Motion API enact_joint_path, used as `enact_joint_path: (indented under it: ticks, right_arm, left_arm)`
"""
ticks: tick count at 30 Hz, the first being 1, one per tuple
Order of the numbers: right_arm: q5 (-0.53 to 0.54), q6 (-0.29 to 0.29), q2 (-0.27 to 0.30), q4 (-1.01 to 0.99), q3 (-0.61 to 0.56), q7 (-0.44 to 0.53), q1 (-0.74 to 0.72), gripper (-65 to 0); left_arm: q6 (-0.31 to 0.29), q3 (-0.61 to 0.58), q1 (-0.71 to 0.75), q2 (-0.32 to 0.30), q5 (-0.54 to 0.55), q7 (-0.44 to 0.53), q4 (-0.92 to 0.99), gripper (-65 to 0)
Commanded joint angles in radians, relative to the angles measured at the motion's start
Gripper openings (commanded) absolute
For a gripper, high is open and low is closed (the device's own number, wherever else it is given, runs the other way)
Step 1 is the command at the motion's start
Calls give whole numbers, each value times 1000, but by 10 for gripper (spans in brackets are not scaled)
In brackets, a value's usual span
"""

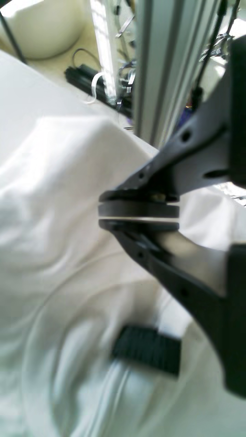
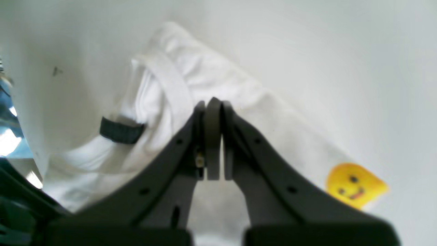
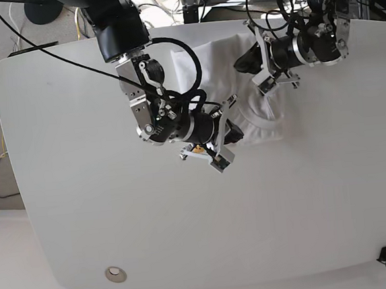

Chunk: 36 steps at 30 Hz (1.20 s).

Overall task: Fold the T-shirt properly
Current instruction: 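Grasp the bundle with the right gripper and fold it over toward the left gripper, then lower the folded bundle and open both grippers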

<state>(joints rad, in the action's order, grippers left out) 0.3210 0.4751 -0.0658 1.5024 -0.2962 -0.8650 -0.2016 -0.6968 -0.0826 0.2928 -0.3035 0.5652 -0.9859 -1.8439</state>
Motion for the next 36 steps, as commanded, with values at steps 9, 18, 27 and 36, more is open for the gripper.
enact_joint_path:
  ticks: [9,18,27,36]
  right_arm:
    - [-52,-6,145,-59,10,221,83,-650]
    - [-58,-31,156,175,56,215,290,-650]
    - [-58,-71,137,323,53,114,224,-650]
    - [-59,-69,90,68,51,227,112,-650]
  left_arm:
    - [-1,-10,-177,23,-225,6,235,-650]
    - [-1,-12,-396,25,-331,6,324,-650]
    - [-1,33,-290,3,-330,6,31,-650]
    - [-1,45,-93,7,-331,9,-20,-650]
